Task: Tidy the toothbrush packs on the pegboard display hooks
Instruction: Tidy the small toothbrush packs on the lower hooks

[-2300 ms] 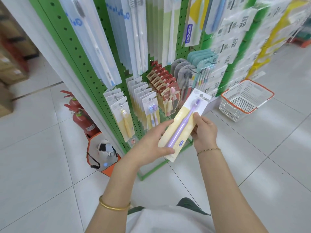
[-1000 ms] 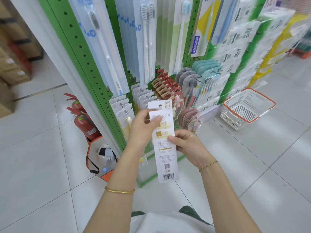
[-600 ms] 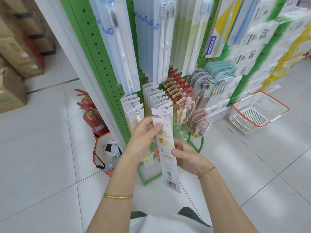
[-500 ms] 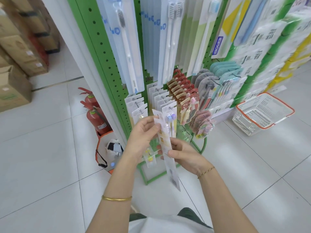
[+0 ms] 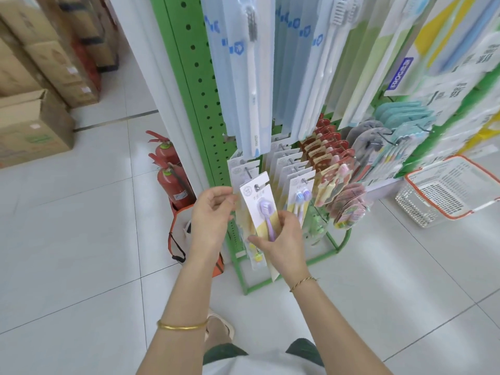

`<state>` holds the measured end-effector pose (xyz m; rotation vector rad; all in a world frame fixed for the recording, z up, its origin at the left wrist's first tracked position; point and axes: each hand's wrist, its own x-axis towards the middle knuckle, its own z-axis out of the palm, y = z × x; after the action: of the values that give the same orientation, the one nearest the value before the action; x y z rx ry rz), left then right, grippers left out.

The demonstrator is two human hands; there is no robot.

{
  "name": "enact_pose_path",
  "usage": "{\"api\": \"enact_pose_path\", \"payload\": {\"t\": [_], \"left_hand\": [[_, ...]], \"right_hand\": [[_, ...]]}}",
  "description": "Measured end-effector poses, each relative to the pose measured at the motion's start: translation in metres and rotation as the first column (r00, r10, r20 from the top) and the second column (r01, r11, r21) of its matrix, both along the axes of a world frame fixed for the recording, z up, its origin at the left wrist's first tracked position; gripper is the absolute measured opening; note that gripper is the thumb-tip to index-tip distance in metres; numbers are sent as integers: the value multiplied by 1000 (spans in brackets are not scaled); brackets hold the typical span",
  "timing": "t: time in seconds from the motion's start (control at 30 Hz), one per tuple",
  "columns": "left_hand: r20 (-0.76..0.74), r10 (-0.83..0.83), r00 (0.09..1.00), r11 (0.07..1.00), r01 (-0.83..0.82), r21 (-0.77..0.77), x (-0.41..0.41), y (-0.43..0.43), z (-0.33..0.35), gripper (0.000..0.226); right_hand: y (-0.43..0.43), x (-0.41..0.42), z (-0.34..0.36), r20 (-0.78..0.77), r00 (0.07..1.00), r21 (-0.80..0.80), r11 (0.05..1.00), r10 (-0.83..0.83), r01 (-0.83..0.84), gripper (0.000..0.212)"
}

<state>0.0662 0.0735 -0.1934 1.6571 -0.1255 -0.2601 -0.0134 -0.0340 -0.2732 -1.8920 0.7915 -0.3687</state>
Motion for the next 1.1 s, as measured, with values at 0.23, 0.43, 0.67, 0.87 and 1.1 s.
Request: {"api": "enact_pose_path", "payload": {"t": [0.23,0.43,0.67,0.87,1.1], "left_hand": [[24,21,1000,999,-22,32,13,-1,-3,25],[191,17,981,984,-50,171,35,-9,2,18],[404,-245,881,857,2,515,66,-25,4,24],[388,-308,869,814,29,580,75,-31,7,19],[346,-326,880,802,64,594,81,-33,9,14]], "right_hand": [[9,13,-7,-28,996,-124,989,-90,86,83],[17,32,-12,-50,991,-141,983,-124,116,74],[21,34,-15,-76,993,-134,988,-91,80,86],[17,23,-10,-89,993,-207,977,-72,52,73],[12,17,0,-51,997,-230,972,-59,46,61]]}}
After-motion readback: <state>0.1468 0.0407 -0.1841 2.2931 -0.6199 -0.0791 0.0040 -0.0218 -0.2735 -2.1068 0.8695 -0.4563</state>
